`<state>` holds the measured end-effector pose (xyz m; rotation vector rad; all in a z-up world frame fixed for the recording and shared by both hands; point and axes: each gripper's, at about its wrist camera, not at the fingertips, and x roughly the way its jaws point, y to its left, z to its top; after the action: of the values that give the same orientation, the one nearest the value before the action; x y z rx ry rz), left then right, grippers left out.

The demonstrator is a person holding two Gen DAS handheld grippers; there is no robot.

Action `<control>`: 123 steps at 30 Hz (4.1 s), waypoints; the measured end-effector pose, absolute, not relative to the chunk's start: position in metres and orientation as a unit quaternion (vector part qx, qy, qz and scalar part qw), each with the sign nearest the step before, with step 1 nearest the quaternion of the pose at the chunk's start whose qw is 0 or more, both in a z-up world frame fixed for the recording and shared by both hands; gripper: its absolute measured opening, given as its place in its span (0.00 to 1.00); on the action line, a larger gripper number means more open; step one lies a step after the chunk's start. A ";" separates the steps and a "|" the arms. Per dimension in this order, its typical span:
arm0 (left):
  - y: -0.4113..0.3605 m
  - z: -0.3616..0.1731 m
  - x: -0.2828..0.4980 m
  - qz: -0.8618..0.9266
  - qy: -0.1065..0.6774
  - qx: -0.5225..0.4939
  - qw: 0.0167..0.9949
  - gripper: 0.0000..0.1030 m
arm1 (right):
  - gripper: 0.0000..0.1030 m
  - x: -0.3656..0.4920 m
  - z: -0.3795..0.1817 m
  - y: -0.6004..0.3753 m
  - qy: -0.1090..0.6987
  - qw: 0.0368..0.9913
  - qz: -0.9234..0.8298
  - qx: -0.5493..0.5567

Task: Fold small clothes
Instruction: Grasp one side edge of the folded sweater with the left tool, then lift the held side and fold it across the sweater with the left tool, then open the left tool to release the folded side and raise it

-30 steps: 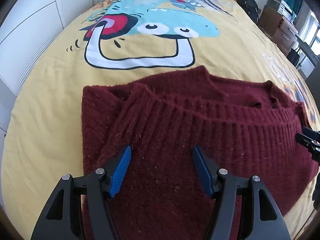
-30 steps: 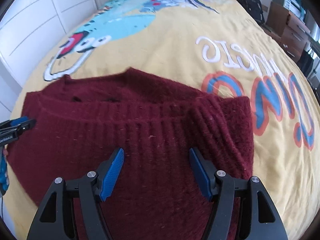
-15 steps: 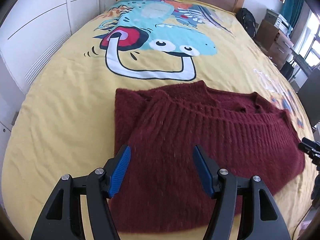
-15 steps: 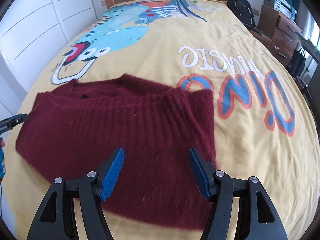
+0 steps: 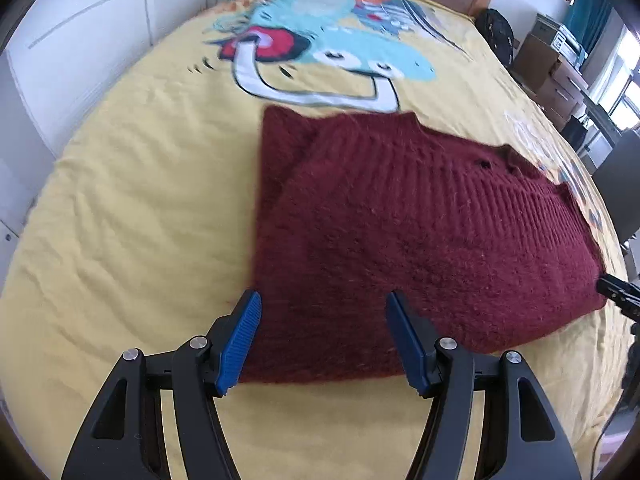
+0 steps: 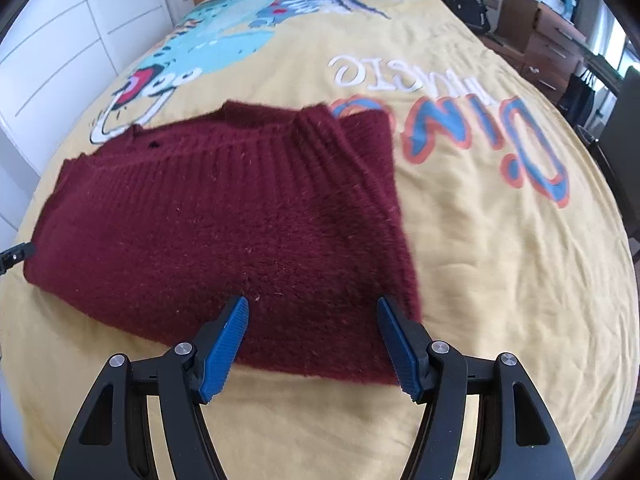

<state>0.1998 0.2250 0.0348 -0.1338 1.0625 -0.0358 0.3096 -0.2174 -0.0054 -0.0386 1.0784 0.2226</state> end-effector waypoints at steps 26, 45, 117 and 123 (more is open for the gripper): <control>0.292 -0.025 0.247 -0.126 0.557 -0.279 0.772 0.74 | 0.66 0.297 -0.007 -0.199 0.517 0.847 0.124 -0.018; 0.252 0.033 0.255 -0.094 0.546 -0.238 0.797 0.24 | 0.66 0.269 -0.017 -0.232 0.526 0.842 0.117 -0.014; -0.224 0.000 0.295 -0.168 0.592 0.094 0.782 0.31 | 0.66 0.175 -0.041 -0.459 0.502 0.850 0.034 0.155; -0.238 0.000 0.287 -0.161 0.582 0.111 0.789 0.51 | 0.67 0.170 -0.040 -0.488 0.500 0.848 0.010 0.173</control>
<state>0.2874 -0.2381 0.0002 0.2384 1.2533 -0.3476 0.1697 -0.4877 -0.0400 0.3641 1.0548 0.0218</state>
